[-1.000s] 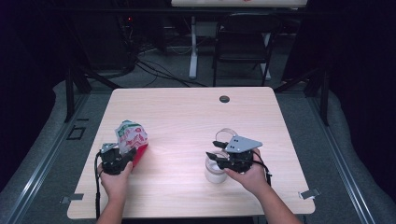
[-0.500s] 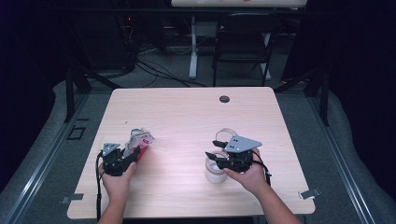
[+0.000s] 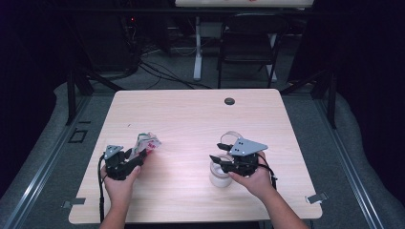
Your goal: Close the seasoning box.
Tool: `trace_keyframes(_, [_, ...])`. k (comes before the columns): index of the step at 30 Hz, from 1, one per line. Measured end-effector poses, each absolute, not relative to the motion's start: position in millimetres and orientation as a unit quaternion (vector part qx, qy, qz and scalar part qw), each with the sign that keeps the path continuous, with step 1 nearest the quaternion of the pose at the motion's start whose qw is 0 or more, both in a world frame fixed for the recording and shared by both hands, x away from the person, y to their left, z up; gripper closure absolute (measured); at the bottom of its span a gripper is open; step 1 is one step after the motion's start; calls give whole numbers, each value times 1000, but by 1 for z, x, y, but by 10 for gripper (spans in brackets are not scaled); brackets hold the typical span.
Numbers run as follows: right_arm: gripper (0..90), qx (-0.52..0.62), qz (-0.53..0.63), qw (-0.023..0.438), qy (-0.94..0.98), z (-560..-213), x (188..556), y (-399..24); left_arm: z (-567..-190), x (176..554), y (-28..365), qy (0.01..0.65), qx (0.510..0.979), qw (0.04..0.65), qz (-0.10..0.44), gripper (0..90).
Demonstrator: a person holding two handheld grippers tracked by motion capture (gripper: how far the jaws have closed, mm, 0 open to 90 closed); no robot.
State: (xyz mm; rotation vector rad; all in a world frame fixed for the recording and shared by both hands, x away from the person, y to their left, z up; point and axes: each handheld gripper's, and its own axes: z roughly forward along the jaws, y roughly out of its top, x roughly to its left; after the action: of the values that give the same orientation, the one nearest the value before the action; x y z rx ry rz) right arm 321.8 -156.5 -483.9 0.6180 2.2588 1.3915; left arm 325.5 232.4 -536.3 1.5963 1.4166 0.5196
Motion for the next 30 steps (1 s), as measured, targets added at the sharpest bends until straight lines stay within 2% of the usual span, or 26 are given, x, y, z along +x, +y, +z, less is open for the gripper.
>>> trace_keyframes(7, [505,220,502,210,810,-481,321,-157,-520,313,215,524,687,444,236,347])
trace_keyframes(14, [499,223,511,212,803,-476,319,-160,-517,306,206,519,690,453,223,275])
trace_keyframes(21, [490,225,513,220,799,-471,315,-163,-520,302,187,481,736,428,211,279])
trace_keyframes(30, [479,237,509,237,793,-464,311,-168,-522,293,161,439,769,402,233,275])
